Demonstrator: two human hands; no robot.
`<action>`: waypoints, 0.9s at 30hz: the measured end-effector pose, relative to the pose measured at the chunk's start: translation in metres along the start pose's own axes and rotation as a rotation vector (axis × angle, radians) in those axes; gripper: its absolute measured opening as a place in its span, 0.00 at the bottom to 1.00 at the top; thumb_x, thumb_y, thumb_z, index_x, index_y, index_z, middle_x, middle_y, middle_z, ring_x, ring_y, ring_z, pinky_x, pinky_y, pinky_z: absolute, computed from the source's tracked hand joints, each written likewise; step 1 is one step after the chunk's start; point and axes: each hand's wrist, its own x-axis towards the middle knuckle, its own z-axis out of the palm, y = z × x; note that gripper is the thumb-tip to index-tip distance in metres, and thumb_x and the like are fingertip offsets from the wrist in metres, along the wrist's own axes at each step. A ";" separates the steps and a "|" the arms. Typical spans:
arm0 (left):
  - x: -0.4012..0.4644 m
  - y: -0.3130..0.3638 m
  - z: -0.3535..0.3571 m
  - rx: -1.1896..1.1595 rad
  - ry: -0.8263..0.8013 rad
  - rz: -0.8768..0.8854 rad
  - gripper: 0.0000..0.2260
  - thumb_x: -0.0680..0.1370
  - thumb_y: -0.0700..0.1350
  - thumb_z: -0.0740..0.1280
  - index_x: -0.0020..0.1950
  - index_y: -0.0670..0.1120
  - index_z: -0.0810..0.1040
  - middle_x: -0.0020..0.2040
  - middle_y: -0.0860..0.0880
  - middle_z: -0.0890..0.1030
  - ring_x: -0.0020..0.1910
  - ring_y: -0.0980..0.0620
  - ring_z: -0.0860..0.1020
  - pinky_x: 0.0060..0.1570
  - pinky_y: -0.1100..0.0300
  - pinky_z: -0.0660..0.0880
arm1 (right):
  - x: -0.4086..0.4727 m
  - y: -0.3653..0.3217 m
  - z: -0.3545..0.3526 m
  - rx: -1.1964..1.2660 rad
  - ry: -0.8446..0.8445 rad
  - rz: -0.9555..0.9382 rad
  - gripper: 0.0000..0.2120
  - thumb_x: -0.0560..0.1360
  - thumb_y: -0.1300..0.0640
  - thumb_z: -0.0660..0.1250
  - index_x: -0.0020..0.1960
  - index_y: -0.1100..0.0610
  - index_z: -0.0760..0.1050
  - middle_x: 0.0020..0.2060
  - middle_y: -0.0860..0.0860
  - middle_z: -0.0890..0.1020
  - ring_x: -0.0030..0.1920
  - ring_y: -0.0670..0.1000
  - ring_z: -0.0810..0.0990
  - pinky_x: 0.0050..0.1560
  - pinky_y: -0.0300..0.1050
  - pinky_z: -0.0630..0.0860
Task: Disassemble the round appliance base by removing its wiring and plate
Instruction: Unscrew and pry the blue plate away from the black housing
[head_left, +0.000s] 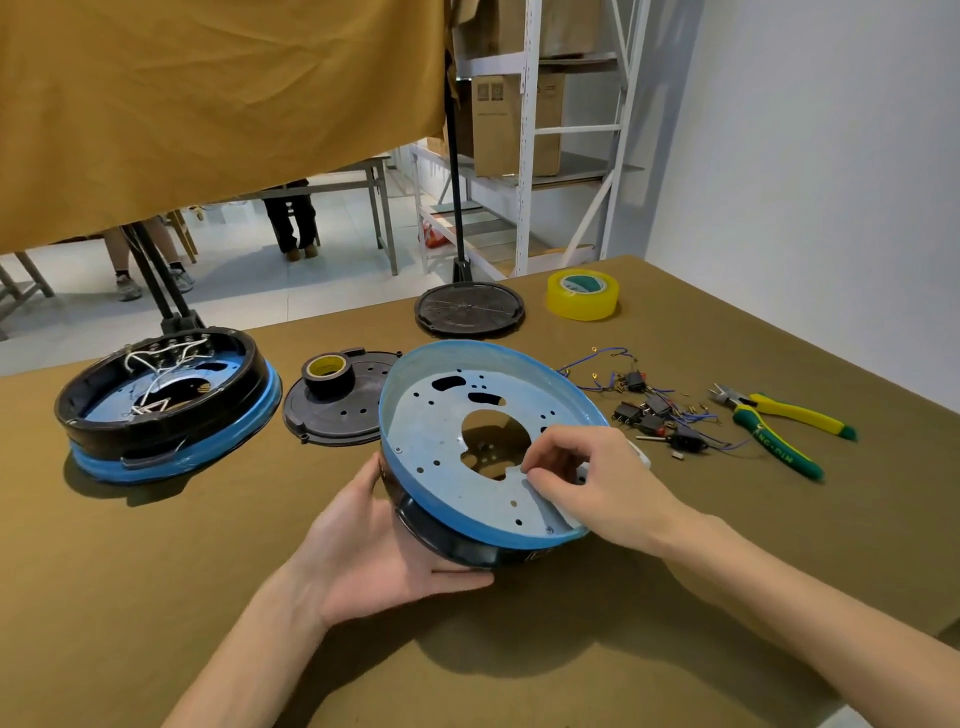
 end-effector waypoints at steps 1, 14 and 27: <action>-0.003 0.008 0.000 0.049 0.089 0.033 0.33 0.79 0.70 0.54 0.76 0.49 0.68 0.74 0.34 0.72 0.73 0.28 0.70 0.74 0.29 0.61 | 0.000 0.000 -0.002 0.003 -0.010 0.002 0.07 0.77 0.56 0.72 0.47 0.43 0.82 0.42 0.38 0.83 0.47 0.44 0.82 0.44 0.34 0.76; -0.027 0.027 0.034 1.570 0.814 0.871 0.15 0.82 0.53 0.64 0.68 0.57 0.75 0.62 0.60 0.77 0.62 0.62 0.75 0.61 0.59 0.74 | 0.003 -0.022 -0.021 -0.282 -0.435 -0.119 0.17 0.71 0.31 0.71 0.45 0.44 0.81 0.45 0.39 0.79 0.52 0.45 0.78 0.57 0.40 0.68; 0.008 -0.011 0.057 2.107 0.199 0.416 0.23 0.76 0.62 0.71 0.70 0.66 0.70 0.77 0.61 0.65 0.77 0.57 0.60 0.76 0.53 0.56 | -0.063 -0.008 -0.020 -0.112 0.273 0.127 0.25 0.69 0.44 0.79 0.58 0.43 0.67 0.54 0.44 0.74 0.55 0.44 0.75 0.54 0.31 0.71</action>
